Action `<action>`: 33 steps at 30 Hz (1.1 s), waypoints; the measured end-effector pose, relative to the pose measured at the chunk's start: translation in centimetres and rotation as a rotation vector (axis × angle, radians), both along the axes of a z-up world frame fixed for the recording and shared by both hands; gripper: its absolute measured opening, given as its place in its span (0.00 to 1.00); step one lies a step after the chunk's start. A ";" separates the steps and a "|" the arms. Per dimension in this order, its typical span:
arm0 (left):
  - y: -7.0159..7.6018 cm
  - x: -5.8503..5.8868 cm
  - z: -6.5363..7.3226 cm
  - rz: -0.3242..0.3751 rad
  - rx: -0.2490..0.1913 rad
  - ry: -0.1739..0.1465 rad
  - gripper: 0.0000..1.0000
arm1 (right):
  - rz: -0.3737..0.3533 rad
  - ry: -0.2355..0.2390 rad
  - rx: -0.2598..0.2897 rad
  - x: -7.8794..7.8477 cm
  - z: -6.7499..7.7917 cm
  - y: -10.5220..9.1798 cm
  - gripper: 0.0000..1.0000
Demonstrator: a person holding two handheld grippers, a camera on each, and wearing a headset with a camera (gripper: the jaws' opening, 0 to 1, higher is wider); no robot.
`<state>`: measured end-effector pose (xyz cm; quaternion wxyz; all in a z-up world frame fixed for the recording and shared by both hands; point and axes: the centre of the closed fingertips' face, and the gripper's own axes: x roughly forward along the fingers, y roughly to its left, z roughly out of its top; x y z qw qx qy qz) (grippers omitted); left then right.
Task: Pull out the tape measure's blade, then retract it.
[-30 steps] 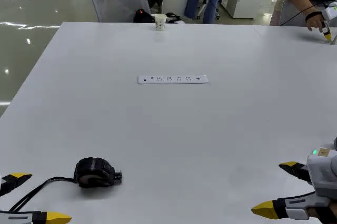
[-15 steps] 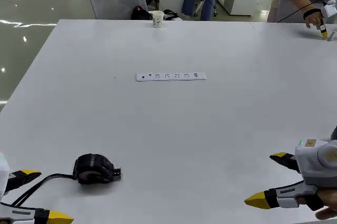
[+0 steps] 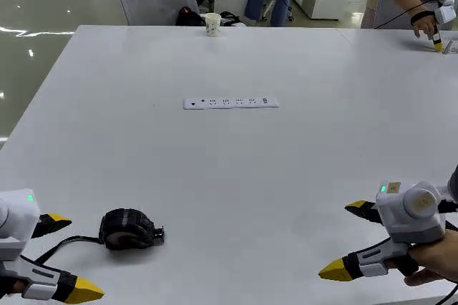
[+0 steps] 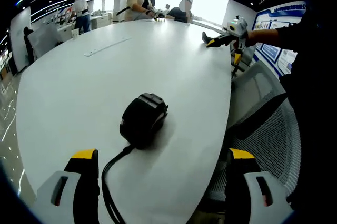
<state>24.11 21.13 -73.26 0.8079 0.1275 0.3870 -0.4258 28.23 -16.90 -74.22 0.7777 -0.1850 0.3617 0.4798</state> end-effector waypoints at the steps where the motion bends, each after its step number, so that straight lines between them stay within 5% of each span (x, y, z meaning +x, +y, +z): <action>1: -0.1 0.2 0.1 -0.014 0.009 -0.007 0.99 | 0.003 0.000 -0.001 0.1 0.0 0.2 0.99; 5: -0.3 0.9 0.4 -0.067 0.024 -0.040 0.99 | 0.011 0.000 0.000 0.6 0.2 0.8 0.99; 12: -1.0 2.1 -0.1 -0.119 0.068 -0.023 0.99 | 0.045 -0.022 -0.004 1.5 0.6 2.5 0.99; 19: -1.8 3.4 -0.1 -0.167 0.103 -0.047 0.98 | 0.108 -0.035 -0.003 1.7 0.7 4.8 0.99; 25: -2.3 4.2 -0.1 -0.208 0.122 -0.065 0.92 | 0.115 -0.021 0.006 2.2 0.5 6.3 0.99; 33: -2.6 4.8 -0.8 -0.280 0.199 -0.077 0.81 | 0.162 -0.014 -0.008 2.6 0.2 8.2 0.99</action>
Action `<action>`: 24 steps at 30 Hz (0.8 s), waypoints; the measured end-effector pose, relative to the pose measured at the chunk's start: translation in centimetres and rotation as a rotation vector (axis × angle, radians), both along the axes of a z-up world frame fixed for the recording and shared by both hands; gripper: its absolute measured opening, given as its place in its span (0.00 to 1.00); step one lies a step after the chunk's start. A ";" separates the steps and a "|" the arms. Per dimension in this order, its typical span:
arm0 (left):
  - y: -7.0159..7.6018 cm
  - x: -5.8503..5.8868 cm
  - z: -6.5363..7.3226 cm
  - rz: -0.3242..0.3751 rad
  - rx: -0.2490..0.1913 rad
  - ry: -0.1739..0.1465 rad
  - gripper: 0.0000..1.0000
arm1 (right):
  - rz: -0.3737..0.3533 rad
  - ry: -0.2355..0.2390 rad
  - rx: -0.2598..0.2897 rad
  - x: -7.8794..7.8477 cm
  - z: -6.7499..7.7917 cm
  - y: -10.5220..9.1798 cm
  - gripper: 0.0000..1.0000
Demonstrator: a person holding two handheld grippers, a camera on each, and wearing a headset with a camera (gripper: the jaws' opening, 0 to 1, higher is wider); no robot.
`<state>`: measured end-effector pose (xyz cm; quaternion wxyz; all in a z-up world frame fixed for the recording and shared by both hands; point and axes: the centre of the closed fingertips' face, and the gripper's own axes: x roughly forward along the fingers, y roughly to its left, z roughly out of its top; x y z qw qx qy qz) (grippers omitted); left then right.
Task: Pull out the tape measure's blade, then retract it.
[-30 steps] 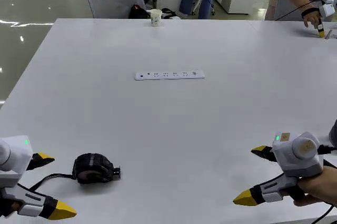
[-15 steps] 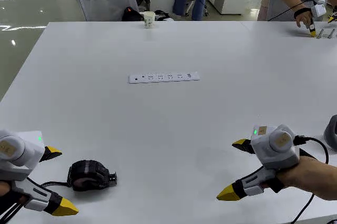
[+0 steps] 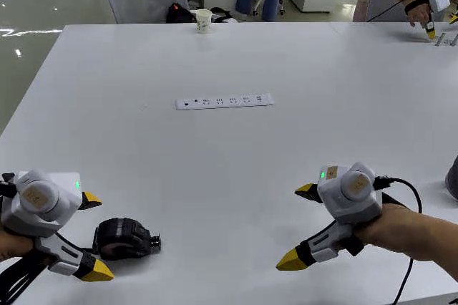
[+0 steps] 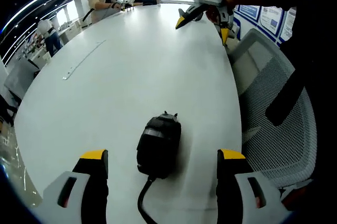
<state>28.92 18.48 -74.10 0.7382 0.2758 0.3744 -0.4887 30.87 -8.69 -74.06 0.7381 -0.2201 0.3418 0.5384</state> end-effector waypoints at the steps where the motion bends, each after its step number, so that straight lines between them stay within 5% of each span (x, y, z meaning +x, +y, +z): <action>1: -0.2 0.1 0.0 -0.005 0.001 -0.001 0.81 | 0.007 0.002 0.004 0.1 0.1 0.4 0.99; 14: -0.7 1.0 -1.1 -0.081 0.063 0.013 0.69 | 0.087 -0.061 0.035 1.8 0.8 4.0 0.99; 24: -1.5 1.2 -2.1 -0.111 0.101 0.039 0.56 | 0.135 -0.048 0.061 1.9 0.4 7.1 0.95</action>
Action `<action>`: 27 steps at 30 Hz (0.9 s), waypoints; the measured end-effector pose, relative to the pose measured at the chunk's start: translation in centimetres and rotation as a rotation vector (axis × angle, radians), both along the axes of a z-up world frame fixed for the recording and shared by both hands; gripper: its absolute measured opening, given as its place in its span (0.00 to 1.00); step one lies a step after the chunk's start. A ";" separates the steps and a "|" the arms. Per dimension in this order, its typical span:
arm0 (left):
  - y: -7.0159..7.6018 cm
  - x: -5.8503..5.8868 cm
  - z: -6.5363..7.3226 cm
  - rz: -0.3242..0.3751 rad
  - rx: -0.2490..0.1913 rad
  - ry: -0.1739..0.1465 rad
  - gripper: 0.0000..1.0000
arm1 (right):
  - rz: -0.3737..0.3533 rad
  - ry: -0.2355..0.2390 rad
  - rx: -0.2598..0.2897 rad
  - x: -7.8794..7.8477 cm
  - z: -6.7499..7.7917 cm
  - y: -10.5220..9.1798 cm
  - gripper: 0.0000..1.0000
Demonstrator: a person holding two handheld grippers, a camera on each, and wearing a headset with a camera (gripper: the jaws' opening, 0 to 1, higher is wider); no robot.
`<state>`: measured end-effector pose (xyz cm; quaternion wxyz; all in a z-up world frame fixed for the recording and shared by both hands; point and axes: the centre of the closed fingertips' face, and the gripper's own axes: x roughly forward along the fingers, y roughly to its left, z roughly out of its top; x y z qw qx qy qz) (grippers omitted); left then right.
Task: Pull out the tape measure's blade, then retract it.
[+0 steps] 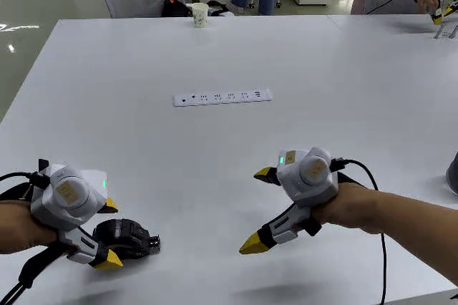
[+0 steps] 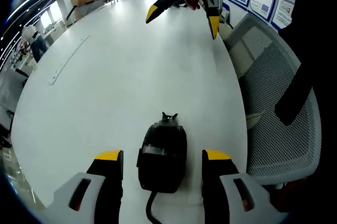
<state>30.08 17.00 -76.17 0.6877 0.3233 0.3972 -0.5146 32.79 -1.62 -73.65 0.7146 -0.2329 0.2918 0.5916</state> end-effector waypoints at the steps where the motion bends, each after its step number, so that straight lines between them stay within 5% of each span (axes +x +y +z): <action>1: -0.2 0.0 -0.1 -0.005 0.005 0.003 0.54 | 0.008 0.001 -0.009 0.0 -0.3 0.2 0.95; 12: -0.3 0.1 -0.4 -0.025 0.026 0.004 0.46 | 0.072 -0.018 -0.011 -0.1 -0.3 1.9 0.91; 15: -0.5 0.3 -0.5 -0.013 0.023 -0.001 0.33 | 0.079 -0.014 -0.013 -0.1 -0.5 2.4 0.91; 27: -0.4 0.6 -1.0 -0.021 -0.001 -0.025 0.32 | 0.112 0.015 -0.003 -0.7 -2.1 5.3 0.86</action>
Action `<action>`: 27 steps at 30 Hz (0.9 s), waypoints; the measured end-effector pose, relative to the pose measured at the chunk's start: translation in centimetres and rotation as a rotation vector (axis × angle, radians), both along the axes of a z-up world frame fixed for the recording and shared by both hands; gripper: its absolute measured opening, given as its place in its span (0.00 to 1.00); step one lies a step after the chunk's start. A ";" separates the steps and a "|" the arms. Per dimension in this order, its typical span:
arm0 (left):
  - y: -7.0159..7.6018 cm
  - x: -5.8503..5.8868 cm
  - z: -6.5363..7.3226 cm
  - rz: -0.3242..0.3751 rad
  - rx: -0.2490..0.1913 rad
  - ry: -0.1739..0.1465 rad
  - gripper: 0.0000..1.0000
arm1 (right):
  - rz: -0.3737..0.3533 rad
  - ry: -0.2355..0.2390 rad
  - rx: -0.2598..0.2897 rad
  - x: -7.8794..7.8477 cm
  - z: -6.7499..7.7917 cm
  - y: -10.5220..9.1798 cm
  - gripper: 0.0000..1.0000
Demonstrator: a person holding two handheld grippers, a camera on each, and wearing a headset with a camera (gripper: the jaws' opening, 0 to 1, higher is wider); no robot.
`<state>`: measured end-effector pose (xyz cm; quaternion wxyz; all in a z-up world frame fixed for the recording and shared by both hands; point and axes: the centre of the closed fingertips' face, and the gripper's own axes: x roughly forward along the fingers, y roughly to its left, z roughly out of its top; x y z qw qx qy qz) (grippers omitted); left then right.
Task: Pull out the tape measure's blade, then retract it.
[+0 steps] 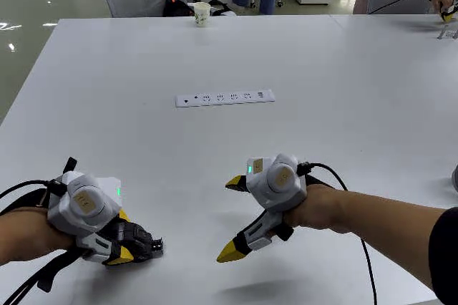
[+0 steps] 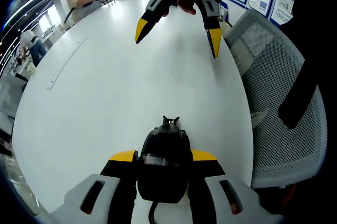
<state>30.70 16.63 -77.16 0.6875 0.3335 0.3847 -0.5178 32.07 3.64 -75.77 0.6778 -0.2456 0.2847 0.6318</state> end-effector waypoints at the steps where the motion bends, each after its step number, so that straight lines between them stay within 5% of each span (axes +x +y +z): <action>1: 0.0 -0.1 0.0 0.000 -0.001 -0.004 0.32 | 0.002 0.004 -0.007 -0.1 -0.3 0.1 0.86; 17: 0.0 -0.3 -0.1 -0.016 0.012 -0.006 0.31 | 0.056 0.028 -0.032 -1.5 -2.9 4.6 0.74; 27: 0.0 -0.2 -0.2 -0.005 0.004 -0.003 0.31 | 0.064 0.039 -0.024 -1.4 -3.1 5.9 0.65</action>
